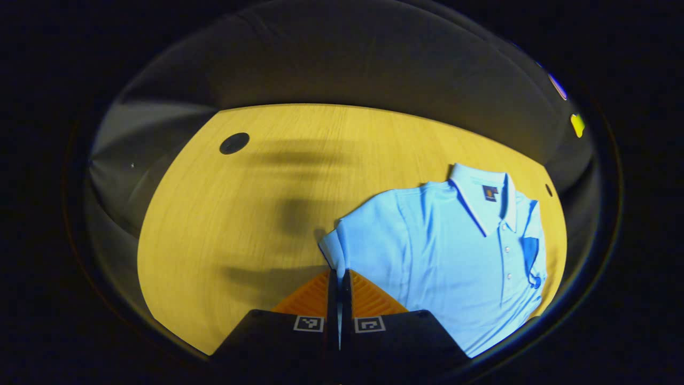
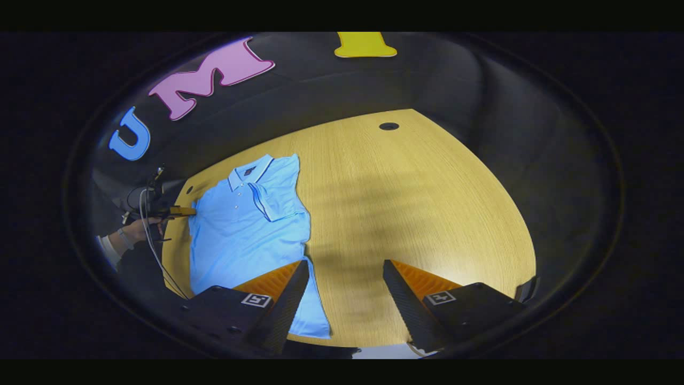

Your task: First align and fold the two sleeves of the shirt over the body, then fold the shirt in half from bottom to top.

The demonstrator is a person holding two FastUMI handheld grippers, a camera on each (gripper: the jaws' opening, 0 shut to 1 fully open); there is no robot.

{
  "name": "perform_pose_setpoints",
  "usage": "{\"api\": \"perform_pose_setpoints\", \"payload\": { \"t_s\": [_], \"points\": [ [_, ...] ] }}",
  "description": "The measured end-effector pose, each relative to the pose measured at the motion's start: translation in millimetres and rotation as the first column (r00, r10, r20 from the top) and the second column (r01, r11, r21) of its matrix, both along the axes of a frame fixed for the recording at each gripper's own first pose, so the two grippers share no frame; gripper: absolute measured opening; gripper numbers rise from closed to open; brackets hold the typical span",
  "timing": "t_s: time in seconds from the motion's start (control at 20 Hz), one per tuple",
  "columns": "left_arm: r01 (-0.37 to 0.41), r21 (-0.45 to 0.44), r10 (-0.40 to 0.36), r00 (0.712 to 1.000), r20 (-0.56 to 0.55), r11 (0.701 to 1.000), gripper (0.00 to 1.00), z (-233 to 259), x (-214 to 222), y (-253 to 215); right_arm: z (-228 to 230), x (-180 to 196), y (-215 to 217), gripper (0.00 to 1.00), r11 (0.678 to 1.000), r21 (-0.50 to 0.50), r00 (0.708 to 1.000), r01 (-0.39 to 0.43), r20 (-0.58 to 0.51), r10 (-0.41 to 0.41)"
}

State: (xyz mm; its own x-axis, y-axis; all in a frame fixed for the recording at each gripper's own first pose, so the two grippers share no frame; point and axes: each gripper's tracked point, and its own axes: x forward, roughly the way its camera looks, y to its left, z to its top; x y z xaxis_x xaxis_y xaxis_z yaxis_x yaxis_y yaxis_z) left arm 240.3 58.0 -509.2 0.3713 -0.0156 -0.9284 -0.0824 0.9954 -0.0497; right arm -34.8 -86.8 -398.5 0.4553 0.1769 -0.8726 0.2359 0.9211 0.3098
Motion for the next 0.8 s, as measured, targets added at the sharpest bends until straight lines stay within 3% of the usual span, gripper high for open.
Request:
{"api": "perform_pose_setpoints", "payload": {
  "t_s": [0.2,0.4,0.6,0.65,0.7,0.8],
  "points": [
    [0.099,-0.056,-0.093,0.989,0.112,0.993,0.06,39.5,17.2,-35.3,1.9,1.3,-3.6,0.88,1.000,0.009,1.000,0.014,0.002,-0.014],
    [0.240,-0.095,-0.223,0.962,0.160,0.966,0.06,67.8,23.2,-83.5,5.5,6.3,2.0,0.88,1.000,0.026,1.000,0.017,0.016,-0.017],
    [0.304,-0.108,-0.298,0.952,0.072,0.947,0.03,41.7,6.3,-118.1,7.3,2.0,7.2,0.88,1.000,0.019,1.000,-0.009,0.019,0.009],
    [0.308,-0.107,-0.306,0.951,0.036,0.945,0.10,30.0,0.3,-122.7,7.1,0.8,8.5,0.88,1.000,0.014,1.000,-0.014,0.018,0.014],
    [0.311,-0.109,-0.313,0.950,-0.006,0.944,0.05,18.5,-7.1,-125.6,7.2,-1.9,10.5,0.88,1.000,0.013,1.000,-0.016,0.015,0.016],
    [0.315,-0.146,-0.325,0.945,-0.048,0.938,0.20,7.3,-17.3,-140.4,8.1,-5.2,14.1,0.88,1.000,0.023,1.000,-0.011,0.012,0.011]
  ]
}}
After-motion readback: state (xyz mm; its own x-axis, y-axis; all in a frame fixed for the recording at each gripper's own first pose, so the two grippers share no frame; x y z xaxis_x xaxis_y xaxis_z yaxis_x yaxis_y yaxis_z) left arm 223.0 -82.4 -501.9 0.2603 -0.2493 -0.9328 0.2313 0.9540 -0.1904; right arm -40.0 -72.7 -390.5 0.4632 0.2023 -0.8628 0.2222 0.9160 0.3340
